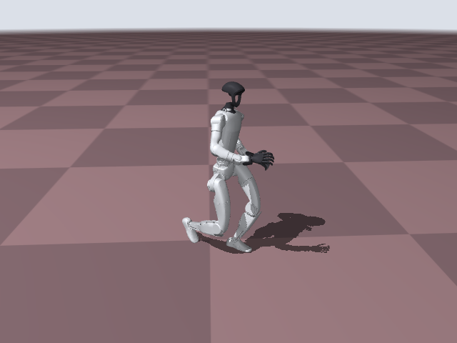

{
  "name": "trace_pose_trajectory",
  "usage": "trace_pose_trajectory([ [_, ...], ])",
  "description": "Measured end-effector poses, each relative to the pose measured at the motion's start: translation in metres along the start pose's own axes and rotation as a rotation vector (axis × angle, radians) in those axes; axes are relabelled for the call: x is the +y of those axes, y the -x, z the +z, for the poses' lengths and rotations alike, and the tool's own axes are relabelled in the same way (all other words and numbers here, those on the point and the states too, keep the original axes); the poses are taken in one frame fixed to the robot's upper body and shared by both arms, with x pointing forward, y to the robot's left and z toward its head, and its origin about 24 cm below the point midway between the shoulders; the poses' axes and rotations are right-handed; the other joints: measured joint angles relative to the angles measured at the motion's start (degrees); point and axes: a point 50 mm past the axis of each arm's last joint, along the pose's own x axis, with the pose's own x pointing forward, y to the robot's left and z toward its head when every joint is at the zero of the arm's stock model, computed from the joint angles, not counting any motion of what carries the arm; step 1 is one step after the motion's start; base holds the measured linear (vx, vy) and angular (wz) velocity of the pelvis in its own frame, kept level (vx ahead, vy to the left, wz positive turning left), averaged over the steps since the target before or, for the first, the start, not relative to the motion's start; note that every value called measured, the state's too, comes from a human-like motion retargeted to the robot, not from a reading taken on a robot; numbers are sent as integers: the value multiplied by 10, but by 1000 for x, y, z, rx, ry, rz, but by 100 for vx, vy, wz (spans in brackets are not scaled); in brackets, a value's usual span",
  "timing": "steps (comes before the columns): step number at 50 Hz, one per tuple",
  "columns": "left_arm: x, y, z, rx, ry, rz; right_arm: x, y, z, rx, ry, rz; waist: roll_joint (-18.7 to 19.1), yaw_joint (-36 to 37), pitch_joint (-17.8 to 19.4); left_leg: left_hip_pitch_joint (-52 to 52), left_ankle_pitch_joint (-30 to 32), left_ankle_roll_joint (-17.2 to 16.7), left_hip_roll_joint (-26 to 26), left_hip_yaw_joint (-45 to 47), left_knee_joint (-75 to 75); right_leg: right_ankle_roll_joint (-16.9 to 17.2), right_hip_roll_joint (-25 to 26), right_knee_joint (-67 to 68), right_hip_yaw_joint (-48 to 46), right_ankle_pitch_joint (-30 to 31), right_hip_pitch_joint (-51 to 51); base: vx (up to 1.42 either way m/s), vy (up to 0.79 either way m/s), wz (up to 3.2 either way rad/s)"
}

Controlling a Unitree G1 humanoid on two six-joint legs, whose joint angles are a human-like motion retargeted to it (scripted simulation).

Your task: Run

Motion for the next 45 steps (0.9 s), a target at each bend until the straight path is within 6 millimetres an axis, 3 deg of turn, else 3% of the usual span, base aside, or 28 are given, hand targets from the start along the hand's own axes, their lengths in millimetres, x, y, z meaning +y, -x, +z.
trace_pose_trajectory([
  [3, -3, -10, 12, -70, -22, 12, 14, 13, -8, 54, 20, 51, -3, -16, 8, 16, -52, 41, -13, 1, 75, -19, -42, 121, 2, 28, -26, -1, 4, -8],
  [5, -5, -28, 27, -152, -57, 36, 22, 20, -16, 96, 51, 79, 2, -23, 18, 40, -96, 61, -14, -1, 104, -45, -57, 187, 14, 17, -68, -3, 8, -27],
  [10, -14, -68, 65, -312, -76, 91, 47, 66, -45, 252, 107, 225, 45, -63, 20, 146, -151, 52, -2, -30, 89, -106, -40, 218, 16, -75, -201, -1, 3, -28],
  [14, -19, -81, 85, -366, -8, 106, 61, 114, -63, 407, 103, 342, 93, -100, 3, 245, -101, -6, 30, -57, 32, -110, 14, 68, -25, -108, -268, 4, -5, -24],
  [18, -22, -83, 93, -402, 42, 58, 68, 156, -74, 569, 50, 411, 151, -109, -20, 293, 1, -69, 105, -78, 51, -73, 118, -159, -59, -74, -286, 1, -8, -26],
  [20, -23, -82, 94, -410, 48, 36, 68, 168, -76, 621, 31, 419, 183, -98, -28, 294, 53, -88, 157, -84, 102, -63, 174, -250, -74, -41, -284, -4, -8, -37],
  [23, -24, -77, 90, -395, 62, 25, 69, 176, -78, 655, 29, 425, 206, -83, -24, 292, 97, -82, 216, -84, 217, -87, 212, -240, -89, -44, -279, -5, -7, -26],
  [27, -24, -71, 69, -281, 56, 39, 65, 159, -84, 635, 91, 400, 207, -54, 0, 259, 112, -45, 277, -95, 381, -161, 230, -144, -96, -129, -251, -2, -9, -15],
  [30, -23, -70, 47, -158, 32, 58, 57, 120, -89, 568, 168, 340, 191, -31, 31, 198, 81, -9, 297, -116, 460, -195, 227, -103, -88, -187, -207, -3, -12, -6],
  [32, -25, -63, 30, -74, 25, 48, 52, 93, -85, 500, 184, 289, 175, -15, 37, 151, 42, 16, 291, -111, 468, -195, 219, -99, -78, -207, -176, -2, -3, -4],
  [35, -25, -46, 10, 9, 22, 17, 40, 56, -70, 383, 161, 193, 145, 2, 33, 84, -8, 35, 253, -87, 413, -168, 198, -117, -56, -206, -129, 0, 2, 2],
  [37, -23, -33, 1, 42, 22, -3, 33, 40, -58, 313, 121, 136, 126, 13, 24, 53, -28, 29, 218, -66, 335, -138, 183, -134, -42, -185, -99, 1, 8, 4],
  [40, -19, -16, -11, 78, 15, -18, 25, 27, -42, 232, 69, 81, 92, 23, 7, 25, -31, 0, 154, -39, 182, -85, 145, -146, -27, -129, -64, 2, 8, 9],
  [45, -14, 0, -20, 111, -3, -15, 21, 20, -30, 149, 59, 78, 23, 1, -18, 26, 36, -33, 16, -10, -72, -13, 37, -83, -8, -19, -44, 0, 8, 29],
])
